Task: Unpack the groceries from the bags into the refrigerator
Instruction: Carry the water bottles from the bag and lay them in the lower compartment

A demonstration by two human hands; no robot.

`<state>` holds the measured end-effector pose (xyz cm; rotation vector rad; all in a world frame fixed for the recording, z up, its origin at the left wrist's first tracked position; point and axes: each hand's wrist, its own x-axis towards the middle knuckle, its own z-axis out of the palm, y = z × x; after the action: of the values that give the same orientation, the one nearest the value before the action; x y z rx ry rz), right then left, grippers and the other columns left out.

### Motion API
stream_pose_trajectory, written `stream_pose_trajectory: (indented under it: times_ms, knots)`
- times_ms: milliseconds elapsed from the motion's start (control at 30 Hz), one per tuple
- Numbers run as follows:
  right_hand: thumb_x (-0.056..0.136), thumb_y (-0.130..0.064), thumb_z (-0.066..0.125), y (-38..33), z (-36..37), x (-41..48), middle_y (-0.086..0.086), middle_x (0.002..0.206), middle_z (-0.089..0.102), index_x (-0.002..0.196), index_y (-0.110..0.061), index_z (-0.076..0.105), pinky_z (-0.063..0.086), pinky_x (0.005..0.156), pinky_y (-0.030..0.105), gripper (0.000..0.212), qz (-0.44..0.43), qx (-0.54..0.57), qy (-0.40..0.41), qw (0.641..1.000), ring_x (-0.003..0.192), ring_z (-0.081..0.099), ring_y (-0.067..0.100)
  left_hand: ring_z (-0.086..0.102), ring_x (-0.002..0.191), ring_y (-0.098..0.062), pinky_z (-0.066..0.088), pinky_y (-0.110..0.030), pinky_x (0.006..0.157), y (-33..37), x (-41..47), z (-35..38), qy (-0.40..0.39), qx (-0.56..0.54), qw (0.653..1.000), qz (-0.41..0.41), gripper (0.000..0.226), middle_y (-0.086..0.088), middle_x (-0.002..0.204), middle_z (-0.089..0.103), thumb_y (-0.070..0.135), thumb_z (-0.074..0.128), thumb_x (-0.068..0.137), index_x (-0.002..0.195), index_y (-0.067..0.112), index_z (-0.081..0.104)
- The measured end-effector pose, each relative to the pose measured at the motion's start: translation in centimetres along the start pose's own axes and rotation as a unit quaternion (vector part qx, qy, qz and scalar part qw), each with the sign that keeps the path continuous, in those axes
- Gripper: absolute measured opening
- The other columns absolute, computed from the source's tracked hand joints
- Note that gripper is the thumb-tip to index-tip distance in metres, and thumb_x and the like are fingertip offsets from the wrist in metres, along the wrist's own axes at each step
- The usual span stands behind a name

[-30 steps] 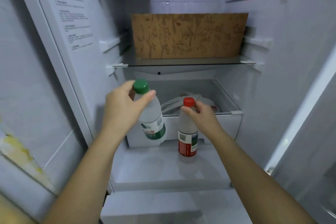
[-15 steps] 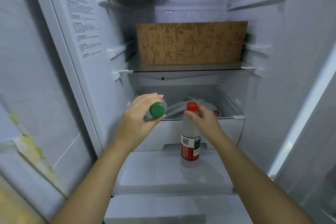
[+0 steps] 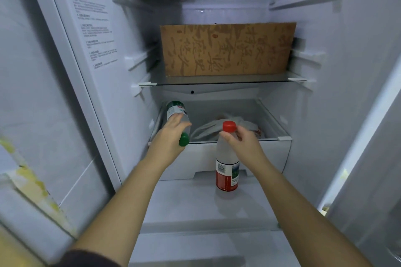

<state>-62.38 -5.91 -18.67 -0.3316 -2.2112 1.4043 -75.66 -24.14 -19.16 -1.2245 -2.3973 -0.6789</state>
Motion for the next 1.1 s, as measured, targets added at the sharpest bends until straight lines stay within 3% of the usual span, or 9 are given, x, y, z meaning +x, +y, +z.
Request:
stream_pose_trajectory:
  times_ms: [167, 267, 333, 400, 500, 567, 733, 867, 1100]
  knots:
    - [0.094, -0.032, 0.062, 0.0, 0.2, -0.1, -0.011, 0.102, 0.063, 0.109, -0.027, 0.062, 0.04, 0.073, 0.013, 0.016, 0.005, 0.007, 0.003, 1.0, 0.095, 0.056, 0.003, 0.047, 0.126, -0.031, 0.042, -0.034, 0.099, -0.9, 2.6, -0.4, -0.039, 0.009, 0.995, -0.094, 0.062, -0.012, 0.144, 0.041, 0.011, 0.075, 0.075, 0.131, 0.007, 0.049]
    - [0.094, -0.032, 0.062, -0.1, 0.2, 0.0, -0.013, 0.102, 0.062, 0.112, -0.026, 0.061, 0.038, 0.073, 0.011, 0.019, 0.009, 0.005, 0.001, 1.0, 0.092, 0.054, -0.002, 0.048, 0.124, -0.03, 0.045, -0.038, 0.097, -0.9, 4.5, -1.1, -0.081, 0.034, 0.983, -0.163, 0.076, -0.011, 0.145, 0.038, 0.041, 0.075, 0.077, 0.138, 0.011, 0.042]
    - [0.094, -0.033, 0.062, -0.1, 0.3, 0.0, -0.014, 0.103, 0.062, 0.113, -0.027, 0.061, 0.039, 0.074, 0.012, 0.02, 0.01, 0.004, -0.001, 1.0, 0.094, 0.053, -0.003, 0.047, 0.124, -0.033, 0.046, -0.041, 0.093, -0.4, 6.1, -1.4, -0.083, 0.075, 0.975, -0.192, 0.072, -0.014, 0.143, 0.037, 0.048, 0.066, 0.083, 0.139, 0.011, 0.041]
    - [0.094, -0.034, 0.062, 0.0, 0.4, 0.1, -0.014, 0.103, 0.063, 0.111, -0.029, 0.061, 0.039, 0.076, 0.013, 0.018, 0.01, 0.004, 0.0, 1.0, 0.095, 0.054, -0.003, 0.037, 0.13, -0.036, 0.043, -0.043, 0.097, -0.3, 7.7, -1.1, -0.103, 0.114, 0.969, -0.194, 0.064, -0.017, 0.144, 0.033, 0.042, 0.057, 0.09, 0.142, 0.01, 0.038]
    - [0.094, -0.032, 0.062, 0.1, 0.4, 0.1, -0.014, 0.099, 0.064, 0.105, -0.029, 0.062, 0.041, 0.074, 0.015, 0.011, 0.012, 0.005, 0.011, 1.0, 0.094, 0.057, 0.0, 0.009, 0.145, -0.036, 0.026, -0.047, 0.113, -0.8, 9.2, 0.2, -0.187, 0.123, 0.947, -0.232, 0.063, -0.018, 0.158, 0.007, 0.034, 0.042, 0.097, 0.152, 0.011, 0.023]
    - [0.094, -0.031, 0.063, 0.2, 0.6, 0.2, -0.013, 0.095, 0.064, 0.102, -0.027, 0.062, 0.041, 0.073, 0.016, 0.009, 0.015, -0.003, 0.018, 1.0, 0.091, 0.056, 0.0, 0.001, 0.146, -0.039, 0.02, -0.048, 0.116, -1.4, 10.0, 0.9, -0.21, 0.135, 0.93, -0.268, 0.065, -0.02, 0.159, -0.002, 0.029, 0.038, 0.097, 0.154, 0.007, 0.014]
    - [0.092, -0.036, 0.063, 0.5, 1.3, 0.4, -0.008, 0.099, 0.065, 0.11, -0.022, 0.064, 0.044, 0.077, 0.021, 0.022, 0.027, -0.015, 0.031, 0.999, 0.097, 0.059, 0.008, 0.029, 0.134, -0.044, 0.031, -0.045, 0.108, -2.9, 10.5, 1.8, -0.178, 0.236, 0.923, -0.244, 0.066, -0.028, 0.151, 0.018, 0.034, 0.045, 0.096, 0.151, 0.009, 0.018]
    - [0.092, -0.037, 0.063, 0.3, 1.1, 0.7, -0.009, 0.1, 0.064, 0.109, -0.023, 0.063, 0.042, 0.075, 0.019, 0.022, 0.035, -0.045, 0.021, 0.998, 0.095, 0.057, 0.006, 0.029, 0.133, -0.044, 0.031, -0.044, 0.108, -3.4, 10.7, 2.2, -0.183, 0.275, 0.918, -0.218, 0.065, -0.03, 0.153, 0.014, 0.027, 0.045, 0.095, 0.151, 0.01, 0.017]
    - [0.09, -0.045, 0.063, 0.1, 0.1, 1.1, -0.006, 0.109, 0.065, 0.118, -0.024, 0.061, 0.05, 0.092, 0.037, 0.034, 0.069, -0.114, -0.006, 0.991, 0.103, 0.059, 0.015, 0.037, 0.127, -0.041, 0.036, -0.042, 0.103, -5.1, 11.4, 1.9, -0.177, 0.236, 0.933, -0.209, 0.065, -0.027, 0.149, 0.026, 0.018, 0.046, 0.091, 0.151, 0.01, 0.02]
